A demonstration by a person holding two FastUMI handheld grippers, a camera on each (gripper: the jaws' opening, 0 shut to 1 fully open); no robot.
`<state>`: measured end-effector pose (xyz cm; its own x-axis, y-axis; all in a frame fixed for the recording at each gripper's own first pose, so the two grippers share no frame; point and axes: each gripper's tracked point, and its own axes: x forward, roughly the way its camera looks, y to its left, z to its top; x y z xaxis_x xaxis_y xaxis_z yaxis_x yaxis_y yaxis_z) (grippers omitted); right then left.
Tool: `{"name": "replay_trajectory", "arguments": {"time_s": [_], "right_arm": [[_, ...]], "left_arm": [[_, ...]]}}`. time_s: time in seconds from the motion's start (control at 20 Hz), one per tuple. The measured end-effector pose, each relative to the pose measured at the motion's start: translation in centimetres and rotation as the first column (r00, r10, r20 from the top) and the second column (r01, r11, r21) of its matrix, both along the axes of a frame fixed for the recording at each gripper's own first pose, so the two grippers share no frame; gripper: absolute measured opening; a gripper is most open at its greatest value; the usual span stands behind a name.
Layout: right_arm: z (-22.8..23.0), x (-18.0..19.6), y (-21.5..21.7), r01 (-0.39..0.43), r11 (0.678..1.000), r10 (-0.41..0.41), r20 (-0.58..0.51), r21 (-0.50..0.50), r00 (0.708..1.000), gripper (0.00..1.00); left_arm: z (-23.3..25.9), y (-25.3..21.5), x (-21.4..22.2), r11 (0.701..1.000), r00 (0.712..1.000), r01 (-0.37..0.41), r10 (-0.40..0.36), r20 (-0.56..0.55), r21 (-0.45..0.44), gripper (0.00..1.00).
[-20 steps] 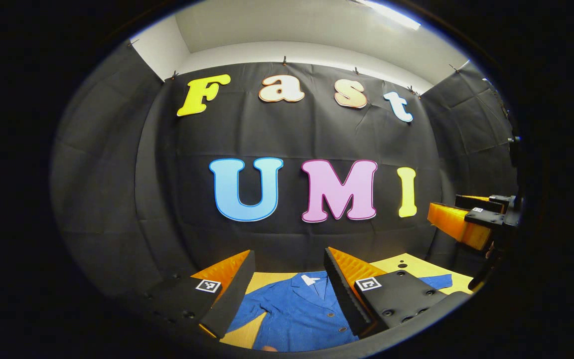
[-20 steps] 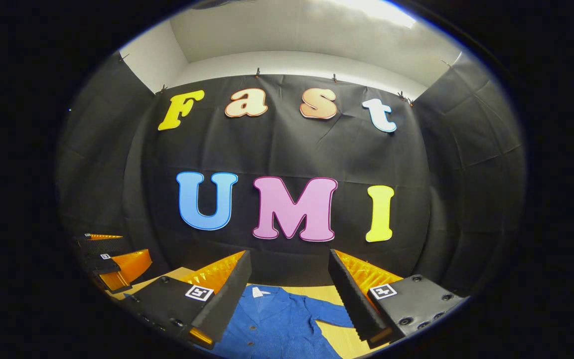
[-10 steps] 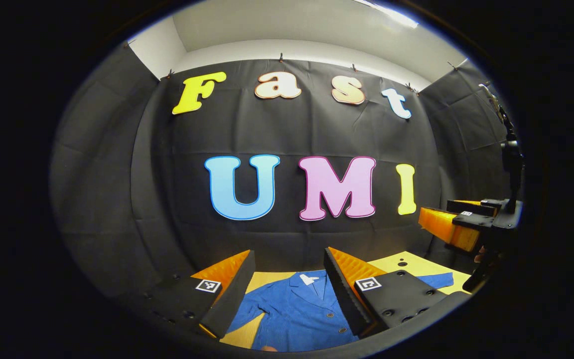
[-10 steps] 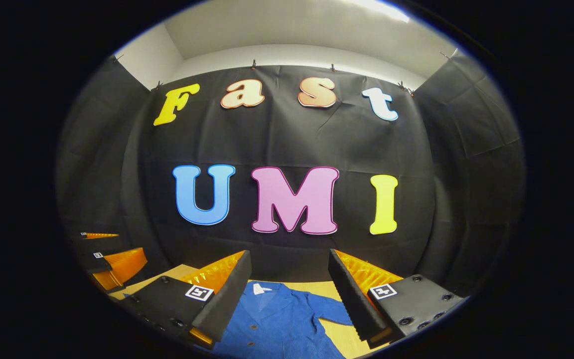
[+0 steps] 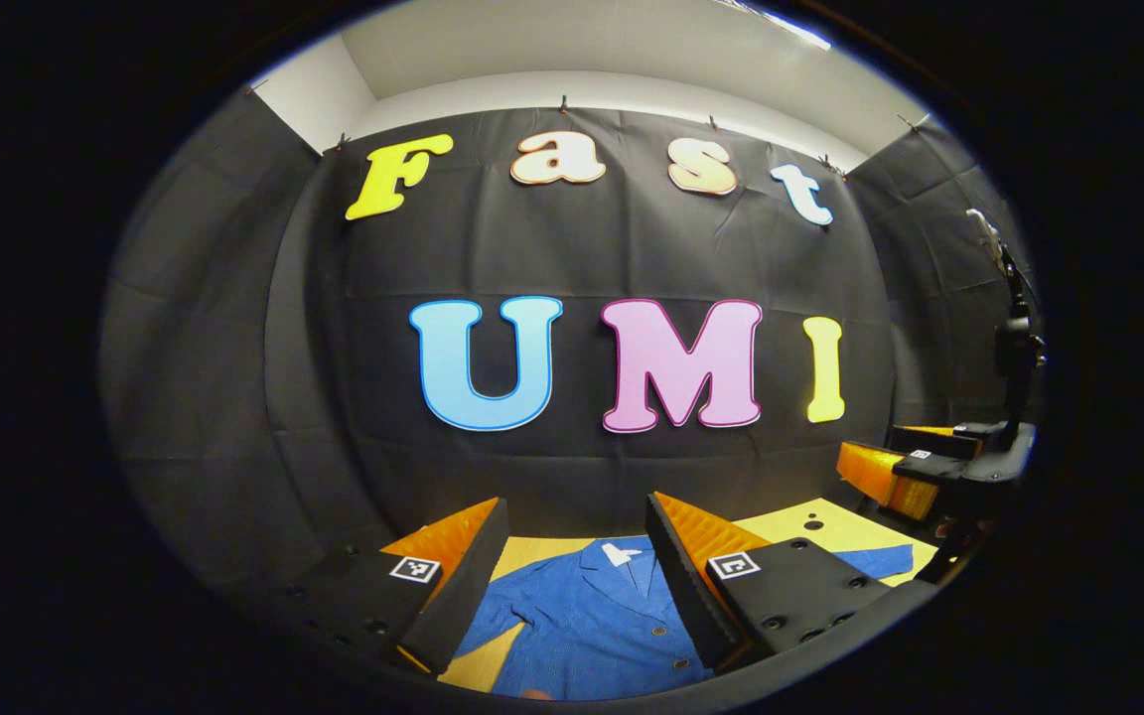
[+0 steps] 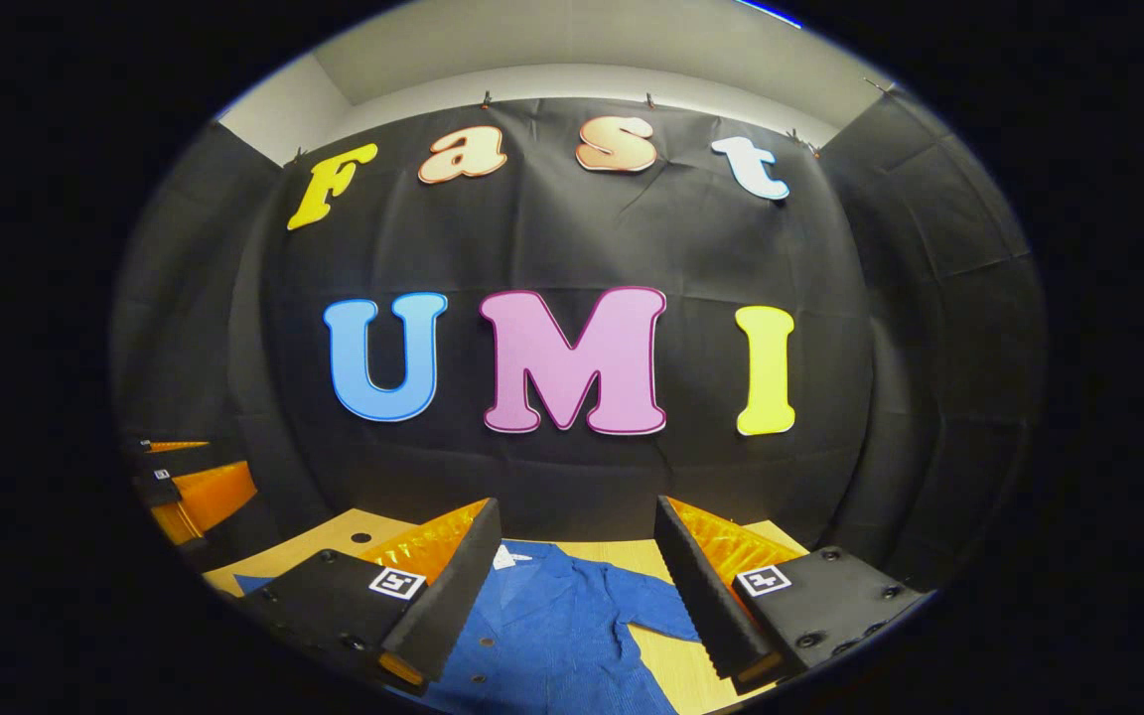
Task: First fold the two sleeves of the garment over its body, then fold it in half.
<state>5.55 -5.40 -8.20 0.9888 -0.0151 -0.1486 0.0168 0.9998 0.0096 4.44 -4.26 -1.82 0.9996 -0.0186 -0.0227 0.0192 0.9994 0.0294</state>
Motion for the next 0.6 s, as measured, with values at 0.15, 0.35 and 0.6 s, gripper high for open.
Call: {"name": "replay_trajectory", "arguments": {"time_s": [0.15, 0.35, 0.6], "right_arm": [[-3.4, 1.6, -3.0, 0.038, 0.999, -0.036, -0.069, 0.038, 0.997, 0.98], [-9.1, 2.9, -10.3, 0.152, 0.988, -0.144, -0.181, 0.036, 0.973, 0.98], [-17.0, 2.9, -21.3, 0.342, 0.939, -0.331, -0.337, -0.028, 0.881, 0.98]], "left_arm": [[-0.8, -1.0, 0.9, 1.000, 1.000, -0.017, 0.017, -0.017, 0.000, 0.81], [-1.8, -2.6, 2.2, 0.999, 0.998, -0.032, 0.033, -0.050, 0.009, 0.81], [-3.3, -4.3, 3.3, 0.999, 0.993, -0.033, 0.037, -0.114, 0.041, 0.81]]}}
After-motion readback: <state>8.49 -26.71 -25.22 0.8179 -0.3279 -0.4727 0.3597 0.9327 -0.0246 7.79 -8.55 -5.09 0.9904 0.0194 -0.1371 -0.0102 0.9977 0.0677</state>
